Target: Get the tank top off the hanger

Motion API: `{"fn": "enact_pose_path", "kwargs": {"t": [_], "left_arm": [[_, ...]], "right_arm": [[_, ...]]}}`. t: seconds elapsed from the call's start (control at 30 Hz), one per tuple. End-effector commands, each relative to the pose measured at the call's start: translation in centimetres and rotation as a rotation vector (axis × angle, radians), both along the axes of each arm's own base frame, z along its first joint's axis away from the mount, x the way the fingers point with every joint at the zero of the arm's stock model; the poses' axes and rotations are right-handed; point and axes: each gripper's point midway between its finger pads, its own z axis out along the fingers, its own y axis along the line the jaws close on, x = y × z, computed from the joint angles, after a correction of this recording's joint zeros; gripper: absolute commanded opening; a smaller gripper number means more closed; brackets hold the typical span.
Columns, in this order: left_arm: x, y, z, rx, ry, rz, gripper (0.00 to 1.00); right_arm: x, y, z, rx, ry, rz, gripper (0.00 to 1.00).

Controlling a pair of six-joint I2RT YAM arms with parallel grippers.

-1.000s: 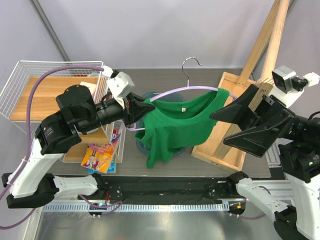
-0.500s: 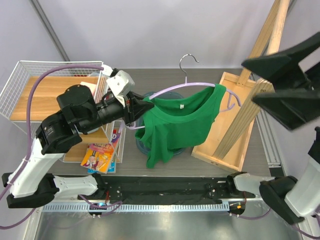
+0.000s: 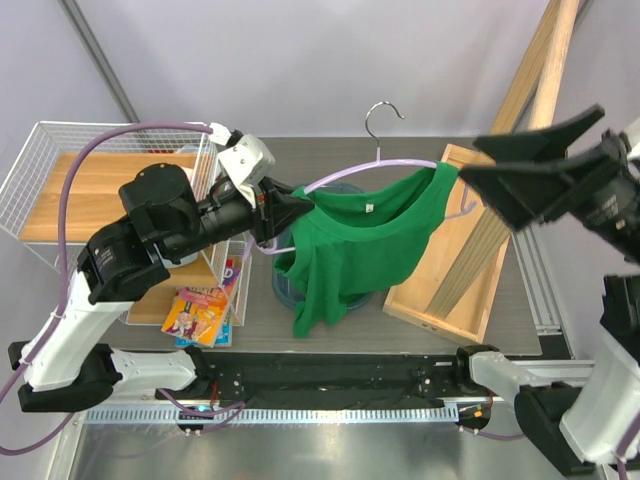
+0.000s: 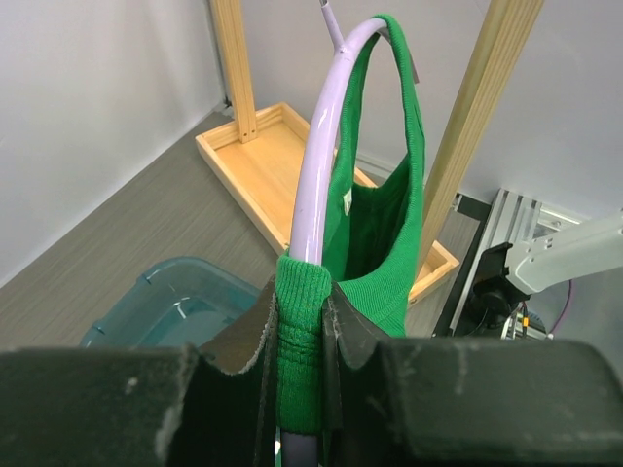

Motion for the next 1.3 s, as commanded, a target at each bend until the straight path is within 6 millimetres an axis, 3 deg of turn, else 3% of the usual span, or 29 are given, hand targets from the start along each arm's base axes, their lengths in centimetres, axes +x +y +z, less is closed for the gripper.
{"fn": "enact_pose_path", "kwargs": {"t": [0.0, 0.03, 0.1, 0.13, 0.3, 0.33, 0.4, 0.43, 0.5, 0.53, 0.6, 0.73, 0.77, 0.87, 1.0, 1.03, 1.2, 1.23, 1.27], "left_arm": [[-0.7, 0.6, 4.2, -0.147, -0.072, -0.016, 0.0], [-0.7, 0.6, 3.8, -0.142, -0.072, -0.013, 0.0], [-0.5, 0.8, 3.5, -0.138, -0.071, 0.001, 0.0], [-0.4, 0.8, 3.3, -0.134, -0.068, 0.006, 0.0], [-0.6, 0.6, 3.0, -0.122, -0.061, -0.011, 0.0], [-0.6, 0.5, 2.9, -0.12, -0.058, -0.014, 0.0], [-0.4, 0.3, 2.3, -0.116, -0.046, -0.004, 0.0], [-0.2, 0.3, 2.1, -0.118, -0.043, 0.004, 0.0], [0.6, -0.2, 1.1, -0.113, -0.038, 0.029, 0.0], [0.8, -0.3, 0.8, -0.109, -0.035, 0.035, 0.0], [1.3, -0.8, 0.3, -0.107, -0.041, 0.043, 0.0], [1.9, -1.4, 0.1, -0.092, -0.041, 0.051, 0.0], [2.0, -1.4, 0.2, -0.092, -0.043, 0.052, 0.0], [2.2, -1.9, -0.2, -0.083, -0.041, 0.051, 0.0], [2.7, -2.5, -0.8, -0.078, -0.034, 0.052, 0.0], [2.9, -2.9, -1.1, -0.076, -0.029, 0.051, 0.0], [4.1, -4.3, -2.3, -0.042, -0.014, 0.059, 0.0], [4.4, -4.5, -2.4, -0.037, -0.01, 0.063, 0.0], [5.0, -5.3, -3.2, -0.016, 0.006, 0.056, 0.0]], "right_arm": [[-5.5, 0.6, -1.3, 0.0, -0.047, 0.104, 0.95], [-7.7, 0.2, -2.1, -0.004, -0.055, 0.11, 0.95], [-8.5, 0.0, -3.5, -0.025, -0.041, 0.105, 0.96], [-10.1, -0.1, -4.5, -0.034, -0.031, 0.135, 0.96], [-8.8, -0.8, -10.5, -0.116, 0.1, 0.047, 0.96], [-7.5, -1.7, -12.5, -0.136, 0.165, -0.038, 0.96], [-7.1, -3.5, -14.2, -0.177, 0.164, -0.164, 0.96], [-5.5, -5.5, -15.7, -0.177, 0.225, -0.313, 0.97], [-5.4, -8.2, -16.9, -0.138, 0.249, -0.477, 0.97], [-4.3, -9.5, -18.2, -0.137, 0.284, -0.561, 0.96], [-4.2, -13.0, -19.2, -0.095, 0.304, -0.761, 0.96], [-5.4, -17.6, -20.6, -0.078, 0.34, -1.0, 0.96], [-5.8, -19.9, -21.0, -0.077, 0.357, -1.121, 0.96], [-6.1, -22.8, -22.6, -0.091, 0.425, -1.259, 0.95], [-3.6, -24.5, -25.9, -0.07, 0.499, -1.32, 0.94], [-2.1, -23.6, -27.2, -0.083, 0.508, -1.244, 0.94], [1.8, -21.8, -26.3, -0.006, 0.46, -1.149, 0.93], [1.9, -22.9, -25.6, -0.003, 0.434, -1.209, 0.93], [2.9, -21.6, -25.2, -0.048, 0.421, -1.169, 0.93]]}}
